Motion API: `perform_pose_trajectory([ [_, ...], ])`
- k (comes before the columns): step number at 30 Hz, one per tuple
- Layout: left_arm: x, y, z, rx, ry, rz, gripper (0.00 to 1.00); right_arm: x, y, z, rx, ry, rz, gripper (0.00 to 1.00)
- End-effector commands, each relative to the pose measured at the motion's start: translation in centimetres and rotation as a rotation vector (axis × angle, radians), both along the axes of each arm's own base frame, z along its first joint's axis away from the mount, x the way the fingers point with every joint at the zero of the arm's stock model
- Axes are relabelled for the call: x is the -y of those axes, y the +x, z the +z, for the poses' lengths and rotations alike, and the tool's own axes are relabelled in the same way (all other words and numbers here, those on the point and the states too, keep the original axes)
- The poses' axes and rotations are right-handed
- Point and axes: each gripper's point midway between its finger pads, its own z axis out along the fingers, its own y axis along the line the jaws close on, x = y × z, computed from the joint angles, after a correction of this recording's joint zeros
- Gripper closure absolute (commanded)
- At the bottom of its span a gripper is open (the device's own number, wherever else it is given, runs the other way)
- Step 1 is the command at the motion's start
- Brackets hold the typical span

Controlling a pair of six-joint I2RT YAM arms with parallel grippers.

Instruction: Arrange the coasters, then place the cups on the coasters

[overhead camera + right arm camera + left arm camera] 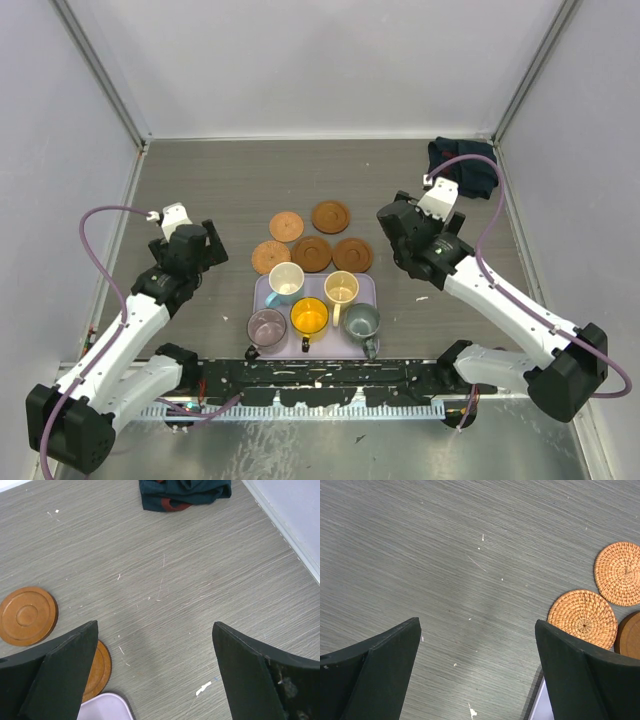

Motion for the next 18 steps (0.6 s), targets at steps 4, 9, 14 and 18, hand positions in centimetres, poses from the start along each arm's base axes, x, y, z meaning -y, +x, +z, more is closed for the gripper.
perform_pose_trajectory([
  [4,0.15,1.08,2.22,0.075,-0.016,0.009,0.02,0.89,-0.11,1.65,0.065,0.016,-0.047,0.0],
  [9,0.14,1.07,2.14,0.071,-0.014,0.008,0.02,0.91,-0.16,1.65,0.066,0.022,-0.048,0.0],
  [14,0.11,0.99,2.11,0.074,-0.016,0.009,0.02,0.73,-0.14,1.6,0.07,0.035,-0.041,0.0],
  [18,0.54,1.13,2.03,0.091,-0.031,-0.013,0.02,0.11,0.17,1.46,0.057,0.034,-0.01,0.0],
])
